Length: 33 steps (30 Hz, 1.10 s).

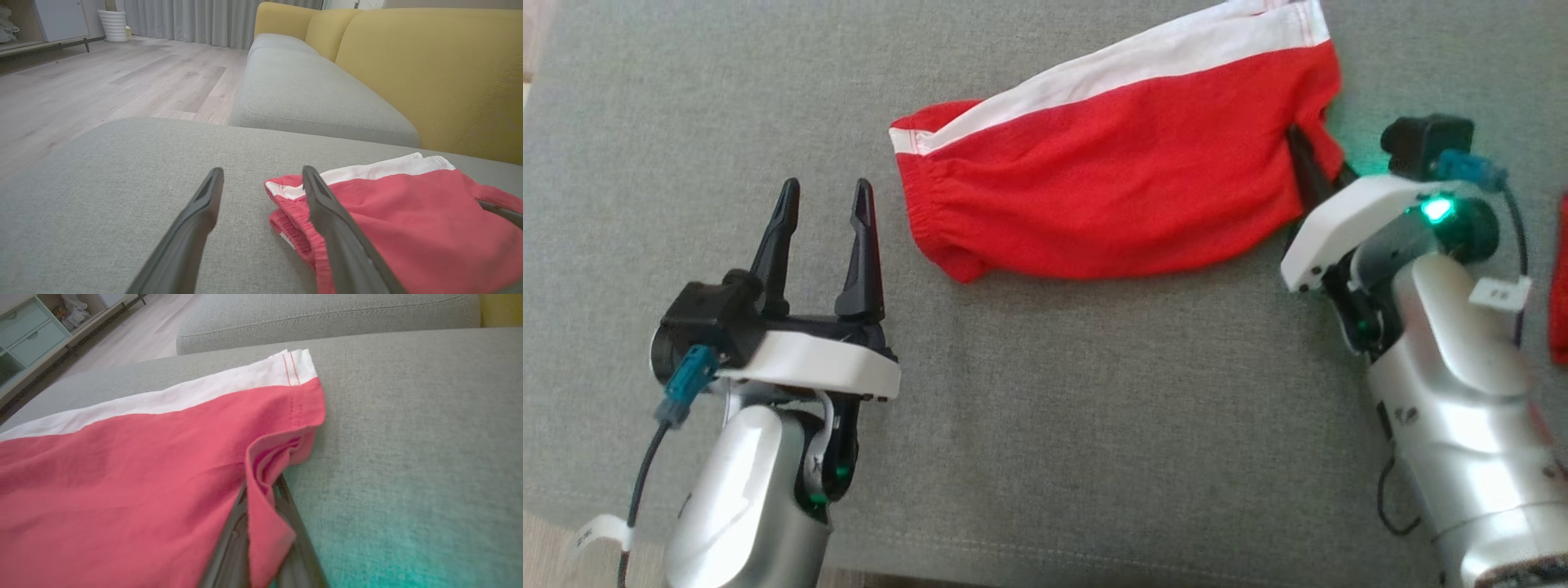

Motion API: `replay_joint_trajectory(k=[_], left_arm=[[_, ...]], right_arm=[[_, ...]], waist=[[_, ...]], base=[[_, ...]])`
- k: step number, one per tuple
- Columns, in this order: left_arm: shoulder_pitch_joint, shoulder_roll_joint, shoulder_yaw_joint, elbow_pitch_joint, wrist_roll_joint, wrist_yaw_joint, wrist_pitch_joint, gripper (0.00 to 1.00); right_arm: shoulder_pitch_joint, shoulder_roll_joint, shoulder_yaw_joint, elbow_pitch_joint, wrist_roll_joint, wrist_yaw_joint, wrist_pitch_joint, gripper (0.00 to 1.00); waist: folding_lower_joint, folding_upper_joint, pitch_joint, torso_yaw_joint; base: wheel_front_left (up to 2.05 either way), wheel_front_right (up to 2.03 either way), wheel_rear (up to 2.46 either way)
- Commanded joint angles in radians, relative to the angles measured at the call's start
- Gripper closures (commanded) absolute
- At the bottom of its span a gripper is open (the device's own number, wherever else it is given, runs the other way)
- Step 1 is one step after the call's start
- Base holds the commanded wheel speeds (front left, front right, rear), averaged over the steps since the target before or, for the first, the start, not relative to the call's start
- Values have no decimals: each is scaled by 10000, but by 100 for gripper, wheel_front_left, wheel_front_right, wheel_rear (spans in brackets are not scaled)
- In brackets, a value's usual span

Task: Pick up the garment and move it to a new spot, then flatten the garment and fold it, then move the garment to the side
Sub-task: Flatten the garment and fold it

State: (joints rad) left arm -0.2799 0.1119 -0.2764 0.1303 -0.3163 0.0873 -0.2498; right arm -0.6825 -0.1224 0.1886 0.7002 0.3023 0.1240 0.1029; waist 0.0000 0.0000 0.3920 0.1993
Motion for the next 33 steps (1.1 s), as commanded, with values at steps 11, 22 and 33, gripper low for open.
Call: replay_joint_trajectory(k=[11, 22, 33], left_arm=[[221, 135, 617, -331, 309, -151, -119, 0], [519, 309, 565, -415, 379, -119, -64, 0], [508, 346, 381, -419, 418, -55, 31, 0]], right_arm=[[2486, 117, -17, -2206, 567, 67, -911, 100], [5071, 542, -1643, -4539, 446, 67, -422, 100], [4406, 613, -805, -6335, -1, 67, 690, 100]], waist=[[0, 0, -635, -594], [0, 0, -958, -1012], [0, 0, -1096, -958]], base=[[0, 0, 0], [0, 0, 0], [0, 0, 0]])
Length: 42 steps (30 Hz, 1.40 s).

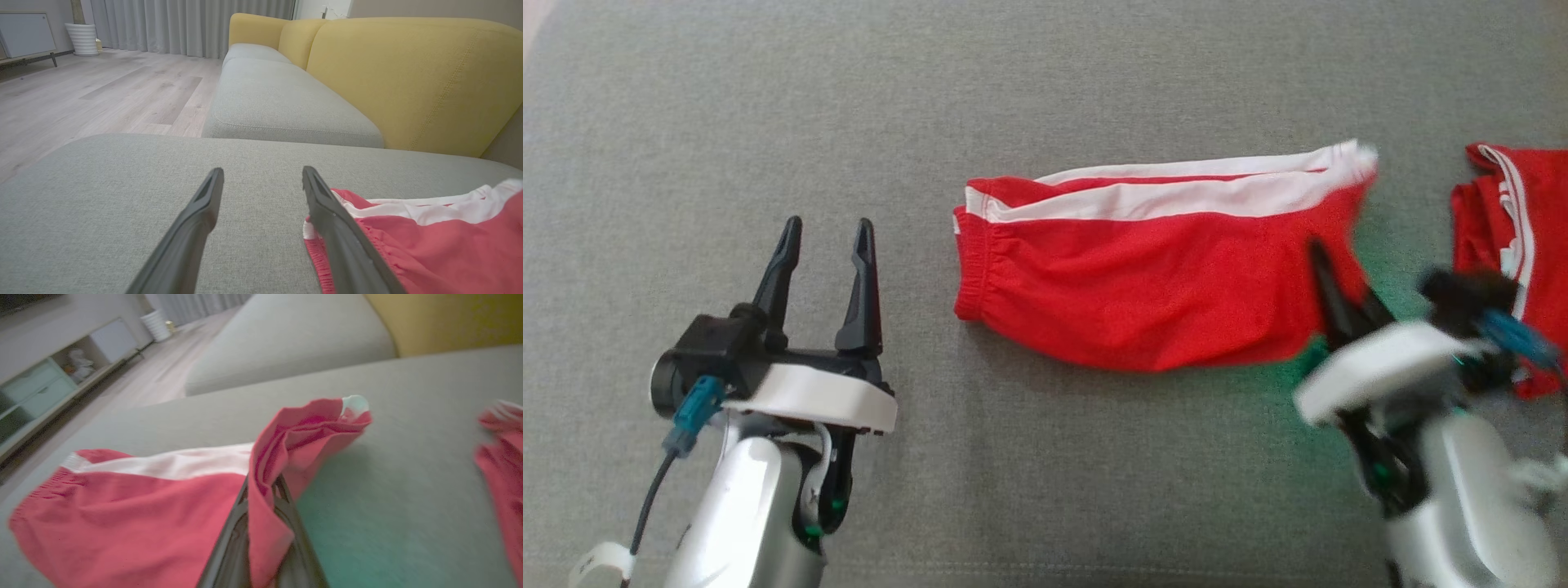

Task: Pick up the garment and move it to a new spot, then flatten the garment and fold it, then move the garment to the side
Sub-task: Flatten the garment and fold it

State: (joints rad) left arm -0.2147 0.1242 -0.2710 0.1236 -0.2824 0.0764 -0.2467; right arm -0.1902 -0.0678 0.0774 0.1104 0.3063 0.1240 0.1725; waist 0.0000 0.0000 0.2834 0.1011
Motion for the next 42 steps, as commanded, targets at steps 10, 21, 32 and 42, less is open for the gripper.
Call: replay_joint_trajectory(k=[10, 21, 32, 42], left_arm=[[-272, 107, 106, -168, 32, 3, -30, 0], [-330, 87, 130, 23, 5, 22, -100, 0], [-220, 259, 207, 35, 87, 128, -126, 0], [84, 566, 286, -251, 126, 298, 40, 0]], right_arm=[[-2454, 148, 3811, -534, 484, 67, 753, 100], [-2811, 173, 6086, 1447, 1842, 67, 165, 15], [-2853, -95, 6029, 167, 1801, 67, -1590, 0], [-905, -516, 1616, -1099, 311, 67, -1844, 0]], waist=[[0, 0, 16, 594], [0, 0, 296, 810], [0, 0, -46, 281], [0, 0, -420, -167]], base=[[0, 0, 0], [0, 0, 0], [0, 0, 0], [0, 0, 0]])
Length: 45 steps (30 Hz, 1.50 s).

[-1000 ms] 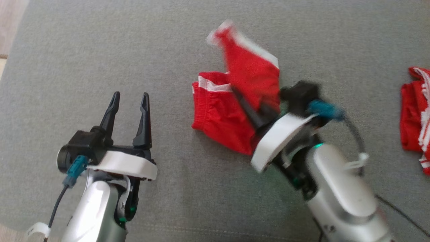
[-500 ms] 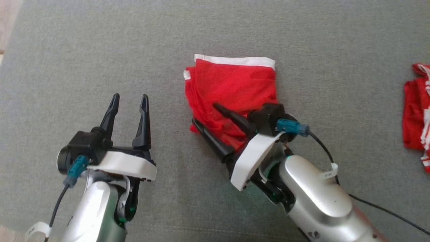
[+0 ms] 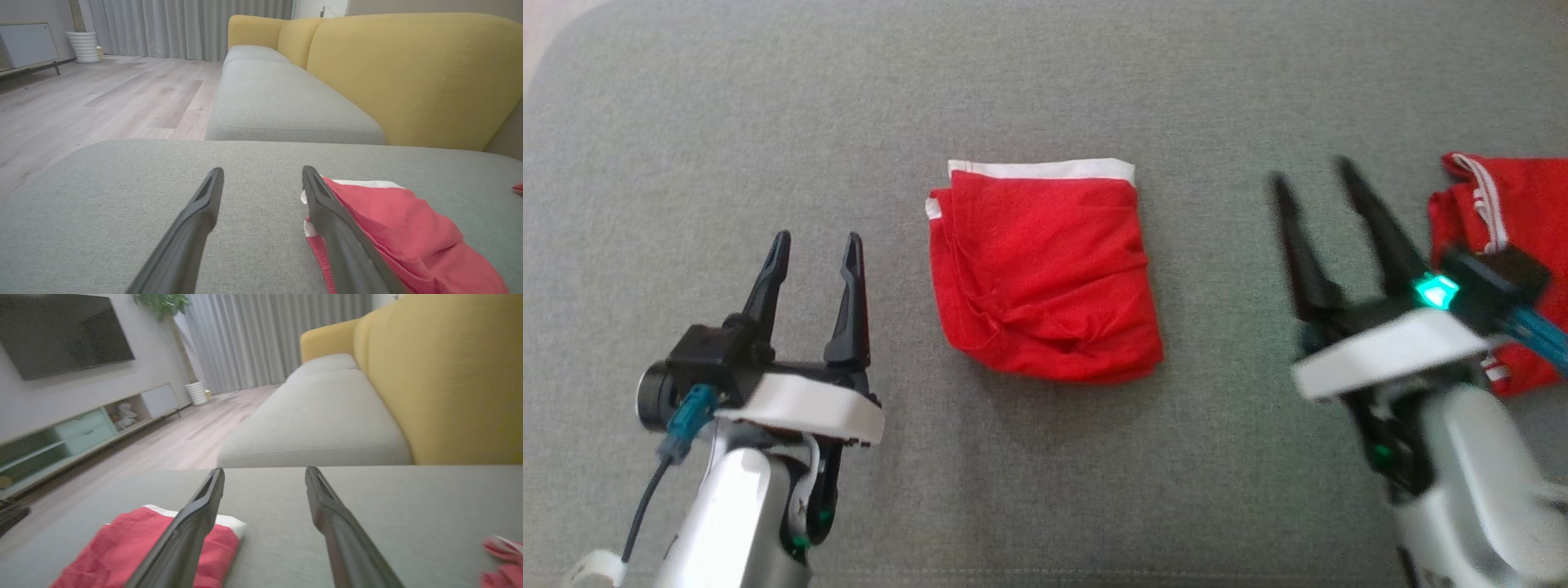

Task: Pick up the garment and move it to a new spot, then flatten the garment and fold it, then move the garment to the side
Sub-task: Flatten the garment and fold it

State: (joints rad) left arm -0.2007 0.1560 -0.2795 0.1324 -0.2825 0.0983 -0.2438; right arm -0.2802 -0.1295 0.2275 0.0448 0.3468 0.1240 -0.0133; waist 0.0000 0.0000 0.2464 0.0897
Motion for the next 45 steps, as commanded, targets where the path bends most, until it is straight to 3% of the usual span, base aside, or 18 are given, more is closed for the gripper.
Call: replay_joint_trajectory(k=[1, 5, 10, 28, 29, 30, 37, 45], left_arm=[[-25, 287, 378, -374, 133, 91, 36, 0], [143, 440, 430, -502, 131, 159, 134, 0], [336, 556, 442, -621, 109, 220, 233, 0], [465, 673, 340, -823, 22, 333, 323, 0], [454, 674, 335, -815, 14, 332, 318, 0], [440, 674, 328, -812, 7, 332, 314, 0], [212, 668, 203, -768, 13, 249, 279, 0], [-228, 500, 165, -568, -67, 209, 116, 0]], right_arm=[[253, 107, -275, -557, -229, 67, 78, 0], [1175, 78, -1457, -1010, -791, 67, 307, 0], [1939, 179, -2189, -1592, -1127, 67, 513, 0], [2430, 422, -2419, -2346, -1470, 67, 958, 0], [2419, 416, -2414, -2327, -1464, 67, 999, 40], [2392, 401, -2402, -2295, -1454, 67, 1033, 100], [1732, 386, -1689, -1304, -1168, 67, 1206, 100], [-236, 567, 1606, 1177, -560, 67, 916, 100]], waist=[[0, 0, -79, -79], [0, 0, -197, -186], [0, 0, -288, -253], [0, 0, -288, -231], [0, 0, -289, -217], [0, 0, -279, -200], [0, 0, -123, 44], [0, 0, 178, 672]], base=[[0, 0, 0], [0, 0, 0], [0, 0, 0], [0, 0, 0], [0, 0, 0], [0, 0, 0], [0, 0, 0], [0, 0, 0]])
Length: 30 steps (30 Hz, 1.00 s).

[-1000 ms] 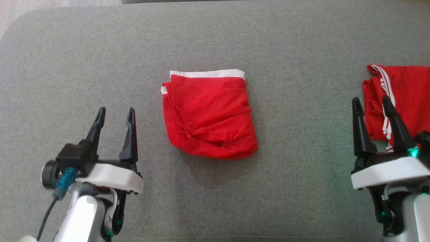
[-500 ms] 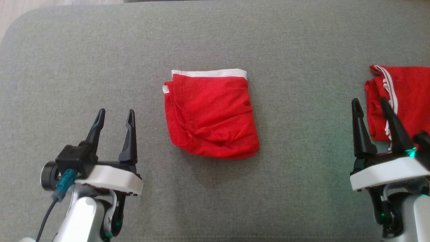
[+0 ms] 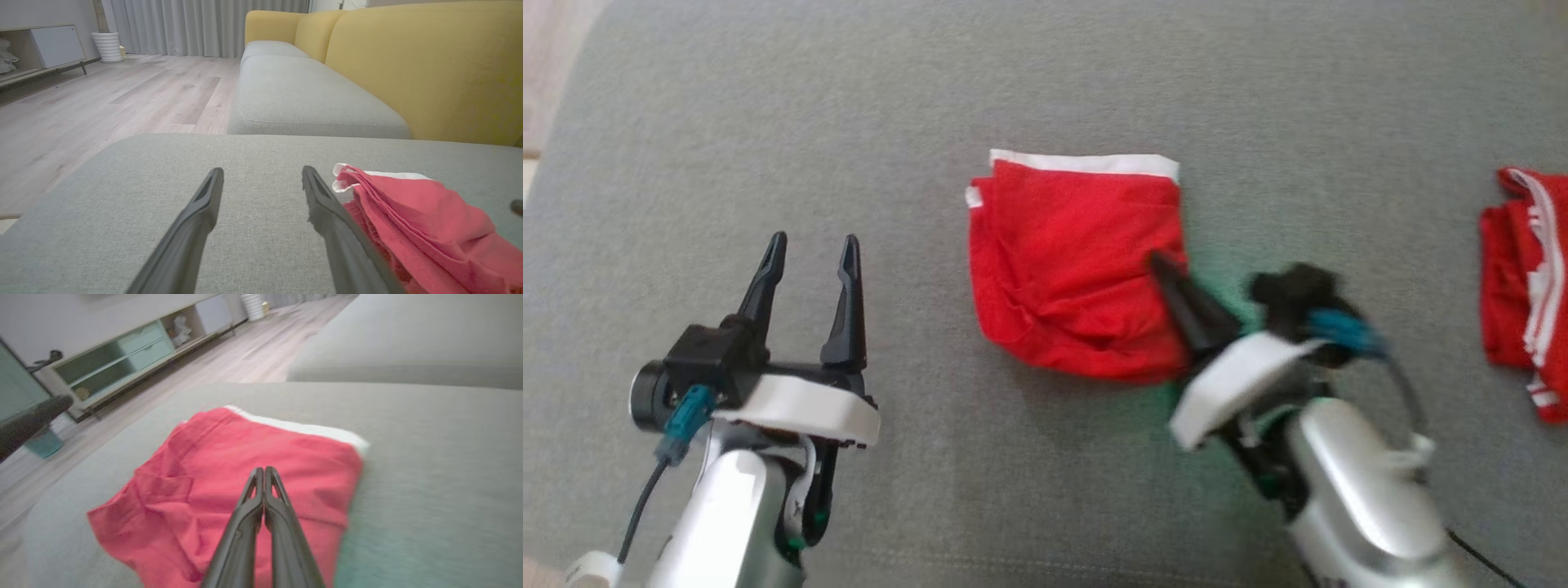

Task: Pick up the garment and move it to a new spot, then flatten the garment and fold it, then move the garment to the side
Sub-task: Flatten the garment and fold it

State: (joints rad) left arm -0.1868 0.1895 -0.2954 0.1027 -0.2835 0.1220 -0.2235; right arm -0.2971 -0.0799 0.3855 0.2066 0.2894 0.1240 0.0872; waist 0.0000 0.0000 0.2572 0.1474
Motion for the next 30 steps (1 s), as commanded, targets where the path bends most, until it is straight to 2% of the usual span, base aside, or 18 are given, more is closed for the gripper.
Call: replay_joint_trajectory(k=[1, 3, 4, 8, 12, 23, 26, 30], left_arm=[[-404, 138, 326, -241, -76, -36, -111, 0], [-466, 86, 308, -174, -103, -64, -155, 0], [-513, 28, 283, -131, -111, -70, -193, 0], [-574, -82, 279, -28, -168, -61, -245, 0], [-614, -102, 278, 39, -164, -72, -287, 0], [-596, -142, 330, 81, -151, -49, -351, 0], [-603, -148, 341, 93, -149, -54, -359, 0], [-528, -111, 398, 126, -141, -24, -367, 0]], right_arm=[[-320, 101, 446, -68, 133, 67, -110, 100], [-808, 153, 1165, 663, 379, 67, -218, 100], [-1258, 194, 1693, 1404, 631, 67, -341, 100], [-1989, 242, 2508, 2691, 1079, 67, -671, 100], [-2414, 270, 3286, 3459, 1677, 67, -991, 100], [-2743, 273, 5558, 3440, 3581, 67, -1196, 100], [-2786, 161, 5875, 3460, 3804, 67, -1260, 100], [-2977, -121, 5895, 2987, 3692, 67, -2129, 100]], waist=[[0, 0, 99, 169], [0, 0, 133, 328], [0, 0, 170, 479], [0, 0, 254, 703], [0, 0, 313, 785], [0, 0, 340, 647], [0, 0, 319, 593], [0, 0, 153, 421]], base=[[0, 0, 0], [0, 0, 0], [0, 0, 0], [0, 0, 0], [0, 0, 0], [0, 0, 0], [0, 0, 0], [0, 0, 0]])
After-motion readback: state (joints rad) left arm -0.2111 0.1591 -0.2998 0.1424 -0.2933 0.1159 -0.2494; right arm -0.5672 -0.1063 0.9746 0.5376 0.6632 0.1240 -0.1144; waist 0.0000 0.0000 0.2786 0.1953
